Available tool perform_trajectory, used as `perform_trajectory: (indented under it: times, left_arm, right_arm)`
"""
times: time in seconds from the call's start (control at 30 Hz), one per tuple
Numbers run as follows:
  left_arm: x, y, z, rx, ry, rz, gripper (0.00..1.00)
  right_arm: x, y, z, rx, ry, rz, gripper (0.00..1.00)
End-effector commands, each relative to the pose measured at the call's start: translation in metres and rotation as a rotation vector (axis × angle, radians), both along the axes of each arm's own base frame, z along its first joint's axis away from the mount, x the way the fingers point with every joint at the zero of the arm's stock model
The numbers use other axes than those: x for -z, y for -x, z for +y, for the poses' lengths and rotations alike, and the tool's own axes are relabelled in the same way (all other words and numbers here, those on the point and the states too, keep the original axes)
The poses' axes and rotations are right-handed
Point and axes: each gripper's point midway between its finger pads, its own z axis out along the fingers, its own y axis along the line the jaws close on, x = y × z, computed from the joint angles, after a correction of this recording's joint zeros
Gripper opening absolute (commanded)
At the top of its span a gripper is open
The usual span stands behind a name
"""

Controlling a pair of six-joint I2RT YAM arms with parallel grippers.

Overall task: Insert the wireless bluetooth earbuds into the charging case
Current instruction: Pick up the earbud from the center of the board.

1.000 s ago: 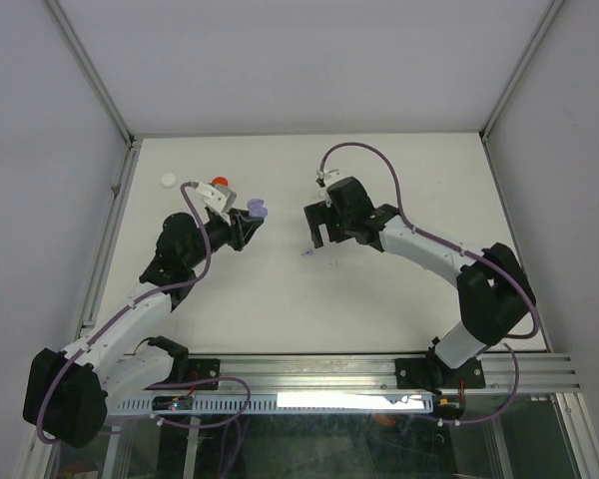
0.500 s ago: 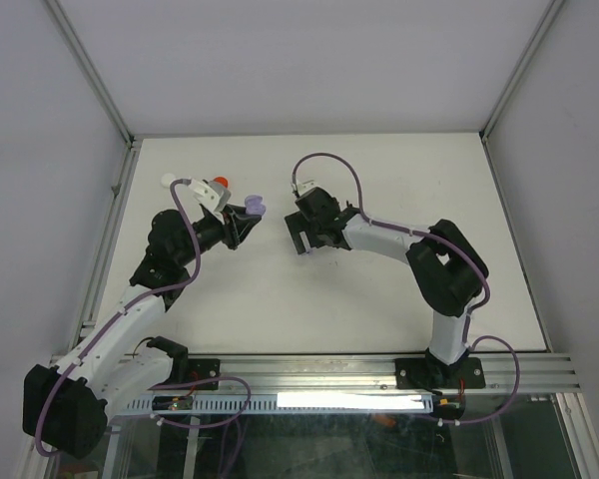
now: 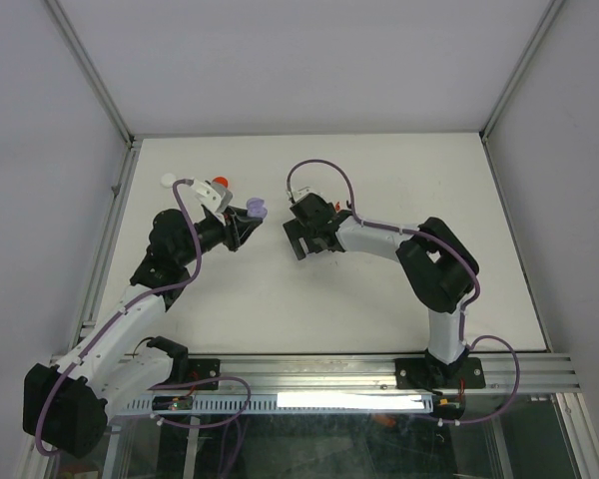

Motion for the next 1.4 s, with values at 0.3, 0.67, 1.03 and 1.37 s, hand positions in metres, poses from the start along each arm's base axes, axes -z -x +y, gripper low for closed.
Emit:
perform_trajectory:
  times: [0.3, 0.67, 1.03, 1.37]
  left_arm:
    - [-0.024, -0.001, -0.005, 0.043, 0.004, -0.071, 0.0]
    - [-0.025, -0.002, -0.004, 0.038, 0.001, -0.076, 0.0]
    - [-0.026, -0.002, -0.002, 0.028, -0.001, -0.082, 0.0]
    - [-0.027, -0.001, -0.003, 0.036, 0.001, -0.084, 0.0]
  right_arm:
    - [-0.005, 0.02, -0.02, -0.028, 0.039, 0.02, 0.93]
    - [-0.038, 0.02, 0.007, -0.057, -0.095, 0.035, 0.82]
    - [-0.036, 0.006, 0.02, 0.044, -0.106, 0.097, 0.59]
    - [-0.021, 0.007, 0.025, 0.075, -0.076, 0.168, 0.45]
